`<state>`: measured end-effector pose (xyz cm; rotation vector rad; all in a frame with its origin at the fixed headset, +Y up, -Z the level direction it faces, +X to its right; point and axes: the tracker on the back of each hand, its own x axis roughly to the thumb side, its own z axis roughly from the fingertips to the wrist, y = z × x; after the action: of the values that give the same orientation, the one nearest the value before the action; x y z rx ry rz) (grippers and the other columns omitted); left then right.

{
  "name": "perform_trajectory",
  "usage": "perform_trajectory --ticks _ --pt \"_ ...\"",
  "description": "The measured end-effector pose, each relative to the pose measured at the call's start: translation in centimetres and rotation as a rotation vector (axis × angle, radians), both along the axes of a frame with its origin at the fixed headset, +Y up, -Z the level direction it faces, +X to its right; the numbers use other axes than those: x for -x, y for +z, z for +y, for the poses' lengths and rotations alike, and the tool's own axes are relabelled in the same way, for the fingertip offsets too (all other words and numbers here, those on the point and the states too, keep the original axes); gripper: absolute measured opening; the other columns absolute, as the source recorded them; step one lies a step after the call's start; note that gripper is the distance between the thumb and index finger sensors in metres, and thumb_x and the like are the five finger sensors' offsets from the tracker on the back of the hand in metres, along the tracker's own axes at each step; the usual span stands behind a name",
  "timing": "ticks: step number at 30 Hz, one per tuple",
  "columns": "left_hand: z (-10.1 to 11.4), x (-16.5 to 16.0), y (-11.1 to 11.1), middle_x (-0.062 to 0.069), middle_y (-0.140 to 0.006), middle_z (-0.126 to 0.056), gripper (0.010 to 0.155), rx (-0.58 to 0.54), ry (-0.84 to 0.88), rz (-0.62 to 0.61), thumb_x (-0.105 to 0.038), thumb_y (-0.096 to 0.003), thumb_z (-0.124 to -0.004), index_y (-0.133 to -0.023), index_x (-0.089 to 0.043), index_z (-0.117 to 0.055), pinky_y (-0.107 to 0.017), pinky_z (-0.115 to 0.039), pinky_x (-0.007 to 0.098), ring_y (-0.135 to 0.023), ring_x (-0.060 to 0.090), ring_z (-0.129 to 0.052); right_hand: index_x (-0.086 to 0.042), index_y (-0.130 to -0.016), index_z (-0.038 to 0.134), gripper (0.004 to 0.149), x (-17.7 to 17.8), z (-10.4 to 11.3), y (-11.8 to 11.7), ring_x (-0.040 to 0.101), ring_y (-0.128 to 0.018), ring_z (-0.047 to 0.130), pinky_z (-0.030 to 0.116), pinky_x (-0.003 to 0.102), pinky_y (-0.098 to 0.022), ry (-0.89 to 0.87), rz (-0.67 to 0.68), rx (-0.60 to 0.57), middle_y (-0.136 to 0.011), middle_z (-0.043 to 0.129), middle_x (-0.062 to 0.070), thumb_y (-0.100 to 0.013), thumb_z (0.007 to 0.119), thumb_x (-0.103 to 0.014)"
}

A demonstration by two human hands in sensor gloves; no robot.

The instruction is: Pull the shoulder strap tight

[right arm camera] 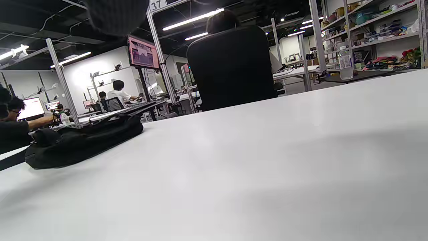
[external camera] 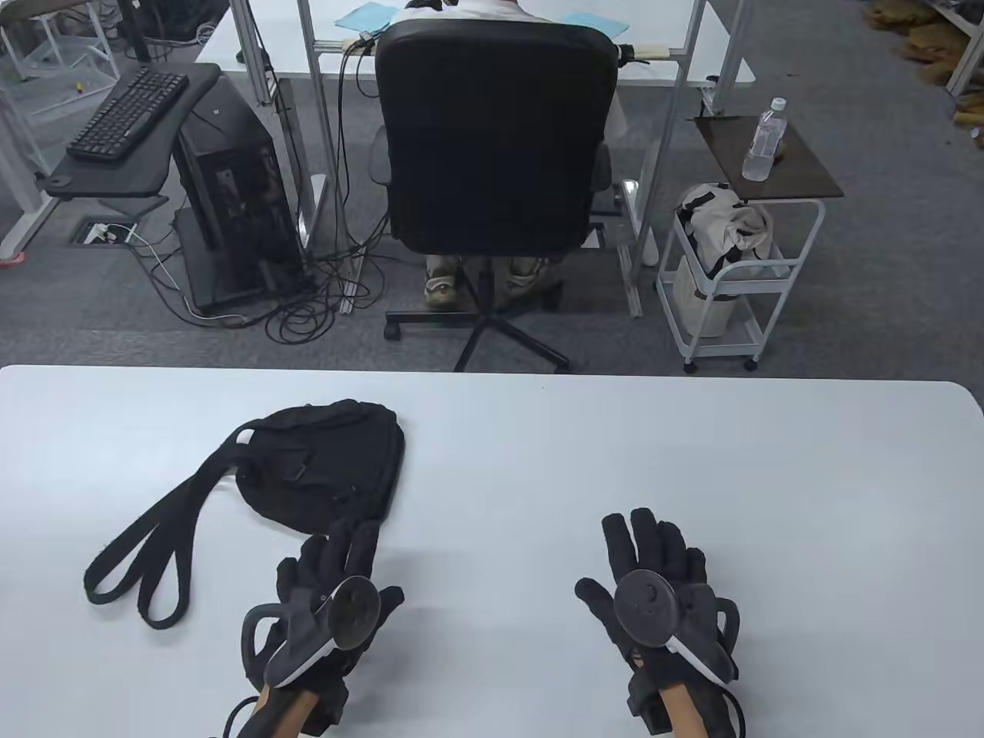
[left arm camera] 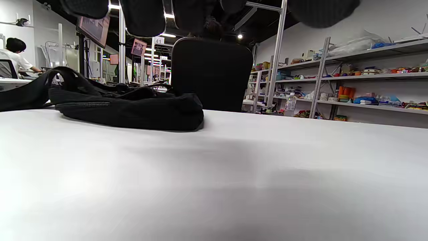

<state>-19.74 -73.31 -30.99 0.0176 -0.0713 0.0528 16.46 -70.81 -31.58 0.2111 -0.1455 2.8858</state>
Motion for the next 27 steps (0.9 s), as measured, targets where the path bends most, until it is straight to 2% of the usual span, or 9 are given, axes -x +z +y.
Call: perform_trajectory --ticks 22,27 --pt "-0.14 0.44 0.32 0.010 -0.128 -0.028 0.083 -0.005 -0.030 -0.006 -0.064 -0.0502 -0.054 -0.117 -0.030 -0.019 -0.079 -0.044 0.071 -0.116 0.047 -0.045 -0.018 -0.115 0.038 0.080 -0.04 0.01 0.47 0.056 -0.103 0.039 0.035 0.076 -0.068 0.020 0.017 -0.012 -0.120 0.031 0.023 -0.050 0.068 -0.055" --pt "0.45 0.19 -0.45 0.007 -0.129 -0.027 0.082 0.005 0.005 -0.008 -0.064 -0.0502 -0.054 -0.117 -0.032 -0.019 -0.080 -0.042 0.071 -0.118 0.045 -0.042 -0.018 -0.115 0.038 0.080 0.06 0.02 0.58 0.056 -0.103 0.039 0.035 0.076 -0.068 0.021 0.027 -0.014 -0.120 0.032 0.023 -0.050 0.068 -0.054"
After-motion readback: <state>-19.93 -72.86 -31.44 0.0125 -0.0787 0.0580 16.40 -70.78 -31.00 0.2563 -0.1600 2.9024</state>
